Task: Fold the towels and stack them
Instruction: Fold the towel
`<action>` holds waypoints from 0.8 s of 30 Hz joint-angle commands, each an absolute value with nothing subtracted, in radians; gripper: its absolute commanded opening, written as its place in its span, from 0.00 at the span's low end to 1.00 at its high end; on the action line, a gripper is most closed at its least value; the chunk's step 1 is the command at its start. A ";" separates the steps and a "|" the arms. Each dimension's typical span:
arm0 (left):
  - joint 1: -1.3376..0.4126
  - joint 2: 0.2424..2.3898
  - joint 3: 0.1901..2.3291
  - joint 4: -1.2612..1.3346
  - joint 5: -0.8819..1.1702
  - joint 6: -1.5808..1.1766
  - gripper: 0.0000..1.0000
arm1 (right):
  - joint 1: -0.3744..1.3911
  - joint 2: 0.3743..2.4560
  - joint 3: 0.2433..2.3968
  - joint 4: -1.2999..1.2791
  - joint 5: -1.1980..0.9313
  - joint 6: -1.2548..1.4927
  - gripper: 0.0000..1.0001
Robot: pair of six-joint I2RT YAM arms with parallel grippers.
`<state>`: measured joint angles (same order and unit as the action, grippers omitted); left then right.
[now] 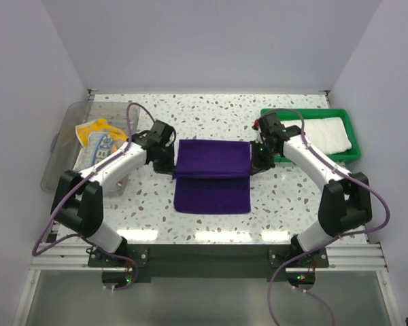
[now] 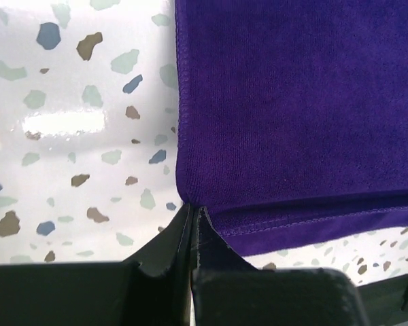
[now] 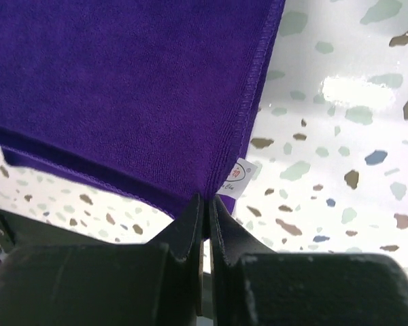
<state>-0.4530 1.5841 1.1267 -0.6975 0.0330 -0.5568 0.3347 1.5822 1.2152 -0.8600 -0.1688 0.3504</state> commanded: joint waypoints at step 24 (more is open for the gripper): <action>-0.600 1.447 0.721 -0.647 0.060 -0.598 0.00 | 0.391 1.411 0.713 -0.746 -0.163 0.523 0.00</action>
